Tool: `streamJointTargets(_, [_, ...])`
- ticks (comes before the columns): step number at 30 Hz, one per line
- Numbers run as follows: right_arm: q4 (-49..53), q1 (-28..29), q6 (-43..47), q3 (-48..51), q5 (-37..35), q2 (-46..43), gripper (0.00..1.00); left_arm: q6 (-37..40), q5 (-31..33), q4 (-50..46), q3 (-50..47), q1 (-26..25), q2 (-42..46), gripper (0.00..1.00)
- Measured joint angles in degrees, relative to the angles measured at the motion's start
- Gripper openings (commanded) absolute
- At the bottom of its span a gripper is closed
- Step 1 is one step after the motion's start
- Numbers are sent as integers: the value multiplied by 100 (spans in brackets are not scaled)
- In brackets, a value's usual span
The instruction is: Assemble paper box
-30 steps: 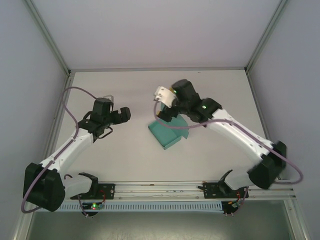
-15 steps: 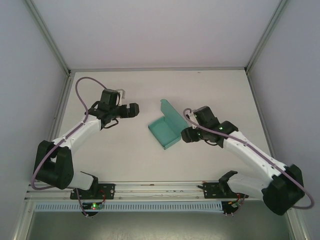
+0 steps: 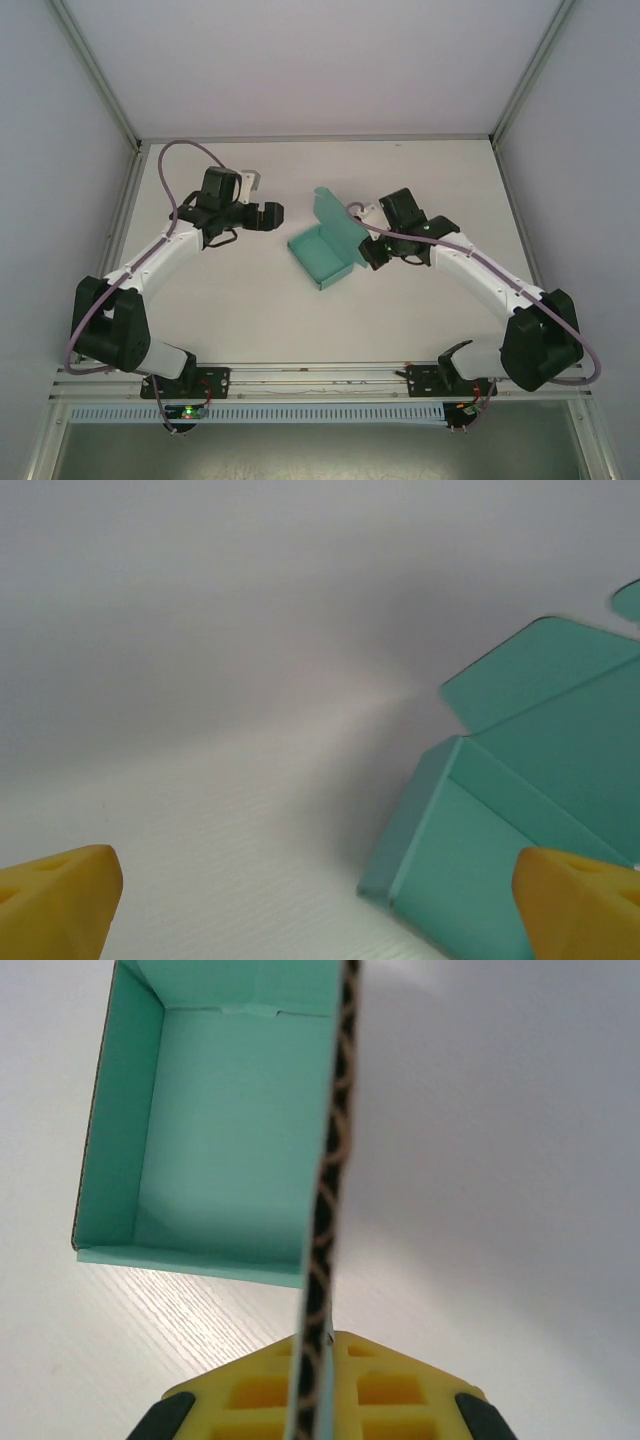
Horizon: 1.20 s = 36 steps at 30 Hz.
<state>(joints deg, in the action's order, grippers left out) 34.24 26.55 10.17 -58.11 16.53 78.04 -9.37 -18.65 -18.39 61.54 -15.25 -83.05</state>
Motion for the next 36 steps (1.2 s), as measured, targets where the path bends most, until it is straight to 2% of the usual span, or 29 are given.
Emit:
streamJointTargets(8, [949, -125, 3318, -1102, 623, 879, 0, 1672, -994, -944, 291, 0, -46, 100])
streamJointTargets(11, [1357, -238, 4122, -1711, 804, 1360, 0, 2280, -1412, -1333, 599, 0, -254, 99])
streamJointTargets(13, [1558, -282, 4494, -2170, 844, 1718, 0, 2736, -1755, -1591, 754, 0, -409, 86])
streamJointTargets(18, [1840, -282, 4861, -2570, 841, 2166, 0, 3381, -2140, -2061, 892, 0, -745, 59])
streamJointTargets(20, [1943, -282, 4883, -2575, 844, 2221, 0, 3495, -2144, -2168, 962, 0, -861, 54])
streamJointTargets(23, [2037, -321, 4918, -2575, 876, 2225, 0, 3574, -2140, -2234, 1073, 0, -986, 41])
streamJointTargets(32, [1971, -435, 4669, -2579, 1032, 2225, 0, 3639, -2026, -2361, 1220, -17, -1036, 41])
streamJointTargets(36, [1954, -459, 4566, -2579, 1104, 2225, 0, 3628, -1869, -2389, 1222, -66, -1084, 36])
